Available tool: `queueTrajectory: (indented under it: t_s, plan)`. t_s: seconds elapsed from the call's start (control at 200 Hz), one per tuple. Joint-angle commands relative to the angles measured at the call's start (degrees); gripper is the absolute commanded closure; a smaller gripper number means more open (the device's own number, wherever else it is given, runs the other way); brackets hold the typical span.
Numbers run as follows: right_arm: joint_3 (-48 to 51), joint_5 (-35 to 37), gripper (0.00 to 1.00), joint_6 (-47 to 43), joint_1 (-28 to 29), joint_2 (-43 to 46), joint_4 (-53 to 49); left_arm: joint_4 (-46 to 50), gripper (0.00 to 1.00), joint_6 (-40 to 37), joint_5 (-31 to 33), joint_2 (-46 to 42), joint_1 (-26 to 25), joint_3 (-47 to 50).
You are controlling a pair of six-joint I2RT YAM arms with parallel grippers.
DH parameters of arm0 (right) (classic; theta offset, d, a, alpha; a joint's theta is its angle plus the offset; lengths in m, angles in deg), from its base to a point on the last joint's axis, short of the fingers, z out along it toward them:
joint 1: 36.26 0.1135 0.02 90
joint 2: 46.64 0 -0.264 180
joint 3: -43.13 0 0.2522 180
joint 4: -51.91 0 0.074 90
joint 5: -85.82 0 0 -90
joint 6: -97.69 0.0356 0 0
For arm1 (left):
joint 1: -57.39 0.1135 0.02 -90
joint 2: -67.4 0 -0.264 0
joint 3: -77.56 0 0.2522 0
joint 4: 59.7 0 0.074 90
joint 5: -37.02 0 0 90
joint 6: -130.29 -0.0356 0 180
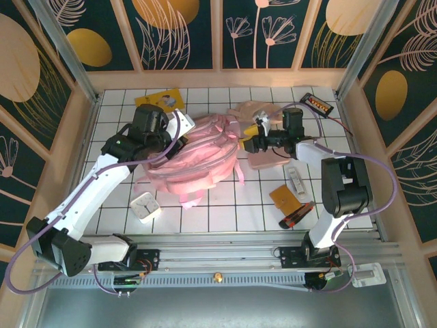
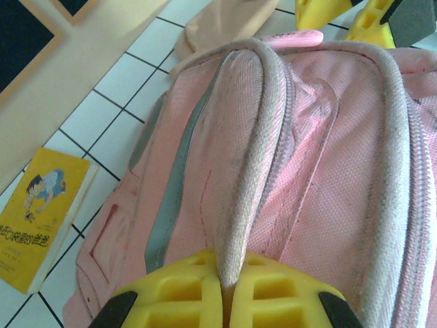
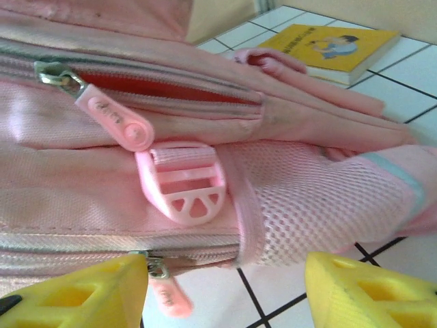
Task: Pack the student bag
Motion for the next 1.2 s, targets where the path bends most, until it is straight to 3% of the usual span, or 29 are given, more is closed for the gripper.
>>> queueTrajectory:
  t_s: [0.0, 0.31, 0.781, 1.196]
  plan:
    - [-1.4, -5.4, 0.38, -6.1, 1.5, 0.2, -4.6, -9.1, 1.0, -1.9, -2.9, -1.2, 0.4, -1.6]
    - [4.6, -8.2, 0.38, -7.0, 0.6, 4.6, -4.7, -9.1, 1.0, -1.8, -1.8, -1.0, 0.5, -2.4]
    - [3.8, -9.0, 0.43, -7.0, 1.6, 0.2, -4.1, -7.9, 1.0, -2.1, -1.4, -1.4, 0.6, -2.8]
    - [5.6, -6.5, 0.67, -4.4, 1.5, 0.5, -0.4, -7.6, 1.0, -1.8, -0.1, -3.0, 0.6, -1.5]
